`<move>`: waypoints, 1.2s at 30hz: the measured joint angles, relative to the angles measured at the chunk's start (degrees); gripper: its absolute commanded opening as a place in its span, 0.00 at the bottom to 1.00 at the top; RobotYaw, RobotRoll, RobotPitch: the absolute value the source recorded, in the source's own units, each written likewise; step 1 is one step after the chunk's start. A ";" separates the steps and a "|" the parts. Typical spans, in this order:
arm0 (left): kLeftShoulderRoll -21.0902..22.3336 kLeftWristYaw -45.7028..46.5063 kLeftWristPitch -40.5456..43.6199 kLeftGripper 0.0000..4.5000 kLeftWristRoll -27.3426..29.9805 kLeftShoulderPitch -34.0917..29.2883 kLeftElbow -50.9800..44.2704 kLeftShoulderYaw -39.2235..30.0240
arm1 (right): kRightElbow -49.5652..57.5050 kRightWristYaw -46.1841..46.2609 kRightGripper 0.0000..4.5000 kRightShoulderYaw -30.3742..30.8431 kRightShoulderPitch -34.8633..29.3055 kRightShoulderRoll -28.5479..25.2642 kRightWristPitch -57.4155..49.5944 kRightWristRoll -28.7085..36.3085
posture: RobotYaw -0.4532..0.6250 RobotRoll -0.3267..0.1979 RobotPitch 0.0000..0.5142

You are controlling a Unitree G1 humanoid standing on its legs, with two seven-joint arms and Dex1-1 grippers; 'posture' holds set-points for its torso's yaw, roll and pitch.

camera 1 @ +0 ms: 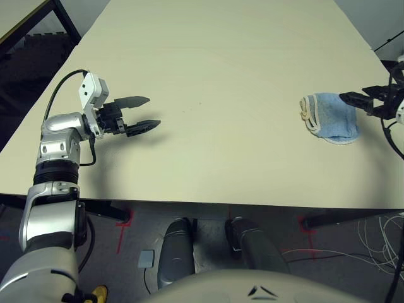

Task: Wipe the water off the table with a rag.

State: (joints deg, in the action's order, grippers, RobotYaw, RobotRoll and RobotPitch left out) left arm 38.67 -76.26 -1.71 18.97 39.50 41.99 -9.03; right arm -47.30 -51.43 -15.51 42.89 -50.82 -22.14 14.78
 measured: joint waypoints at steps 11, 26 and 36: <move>-5.80 19.44 -3.66 1.00 0.42 -2.50 0.02 -6.63 | -5.31 3.45 0.99 -8.72 -6.81 5.20 20.53 4.28 | 0.23 0.62 0.27; -5.61 50.48 -15.99 1.00 -4.98 -0.57 10.77 -11.40 | -15.00 5.33 0.99 -14.57 -7.24 6.66 33.72 7.77 | 0.27 0.62 0.33; -4.20 54.01 -18.96 1.00 -6.51 3.38 17.21 -10.91 | -15.90 5.74 0.99 -14.63 -7.40 7.42 35.82 8.11 | 0.26 0.62 0.28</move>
State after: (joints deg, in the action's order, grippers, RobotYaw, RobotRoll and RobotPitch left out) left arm 34.47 -22.25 -20.68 12.46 42.88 59.20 -19.94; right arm -63.20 -45.69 -30.14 35.49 -43.40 13.69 22.89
